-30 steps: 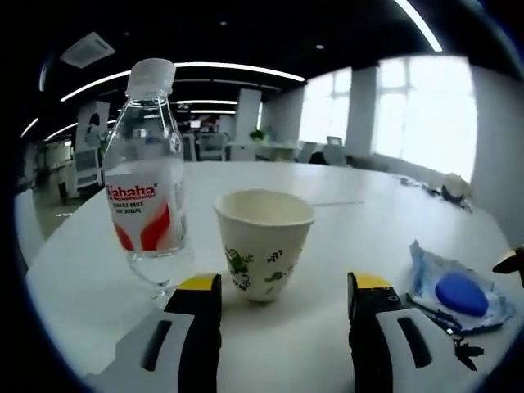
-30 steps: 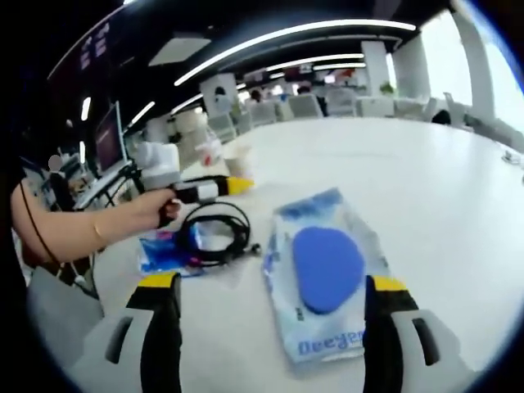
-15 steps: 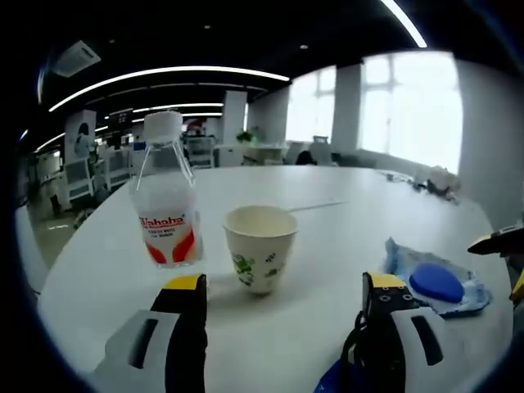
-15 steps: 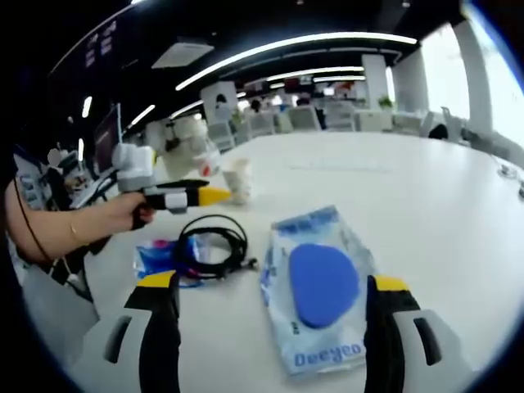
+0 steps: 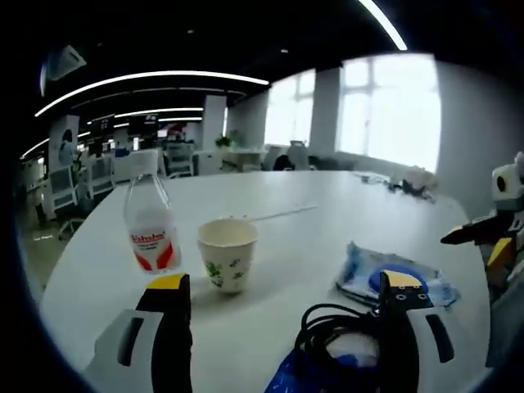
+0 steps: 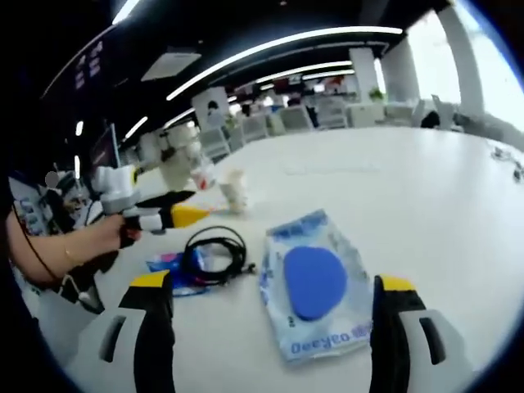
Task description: Arrange the tabletop items into an orderly group along one side of the table until the central work area is clear of visible clutter.
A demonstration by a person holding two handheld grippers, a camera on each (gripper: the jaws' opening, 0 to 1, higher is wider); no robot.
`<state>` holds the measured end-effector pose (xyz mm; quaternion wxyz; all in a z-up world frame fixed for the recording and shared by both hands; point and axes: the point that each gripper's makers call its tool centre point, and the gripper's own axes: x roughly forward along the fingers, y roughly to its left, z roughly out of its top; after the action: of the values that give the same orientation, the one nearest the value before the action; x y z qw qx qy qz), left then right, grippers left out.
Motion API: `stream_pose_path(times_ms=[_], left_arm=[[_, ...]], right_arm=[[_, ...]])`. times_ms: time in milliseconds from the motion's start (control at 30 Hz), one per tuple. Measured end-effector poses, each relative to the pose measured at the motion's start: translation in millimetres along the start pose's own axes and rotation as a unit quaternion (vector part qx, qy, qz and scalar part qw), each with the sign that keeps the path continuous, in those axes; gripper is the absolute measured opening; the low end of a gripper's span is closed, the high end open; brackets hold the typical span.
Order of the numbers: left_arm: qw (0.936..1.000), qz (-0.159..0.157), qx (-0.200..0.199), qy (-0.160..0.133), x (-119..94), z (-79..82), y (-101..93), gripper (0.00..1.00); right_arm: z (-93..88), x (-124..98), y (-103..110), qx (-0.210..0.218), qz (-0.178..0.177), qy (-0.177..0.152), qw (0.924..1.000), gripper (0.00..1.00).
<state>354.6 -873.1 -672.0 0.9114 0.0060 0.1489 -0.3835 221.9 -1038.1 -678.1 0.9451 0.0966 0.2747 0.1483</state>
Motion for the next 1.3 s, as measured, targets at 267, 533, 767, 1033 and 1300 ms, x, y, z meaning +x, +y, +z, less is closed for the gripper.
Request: stream_pose_path(times_ms=[267,533,767,1033,1300], left_arm=[[0.9966,-0.059,0.058,0.003,9,2.5,-35.7,1.00],[0.9931,-0.099,0.061,0.013,30,4.2,-62.7,0.99],[0.9906,-0.118,0.065,0.021,51,1.8,-73.0,0.91],[0.9887,-0.130,0.052,0.052,68,-15.9,-76.2,0.78],[0.9876,-0.124,0.062,0.074,88,-28.0,-67.8,0.67]], right_arm=[[-11.9,-12,-25,0.045,-0.062,0.004,0.9970,0.99],[-23.5,-18,-32,0.066,-0.077,0.013,0.9948,0.99],[-38.4,-24,-40,0.107,-0.105,0.024,0.9884,0.90],[-62.2,-23,-48,0.114,-0.138,0.058,0.9821,0.81],[-72.2,-19,-49,0.146,-0.149,0.072,0.9753,0.70]])
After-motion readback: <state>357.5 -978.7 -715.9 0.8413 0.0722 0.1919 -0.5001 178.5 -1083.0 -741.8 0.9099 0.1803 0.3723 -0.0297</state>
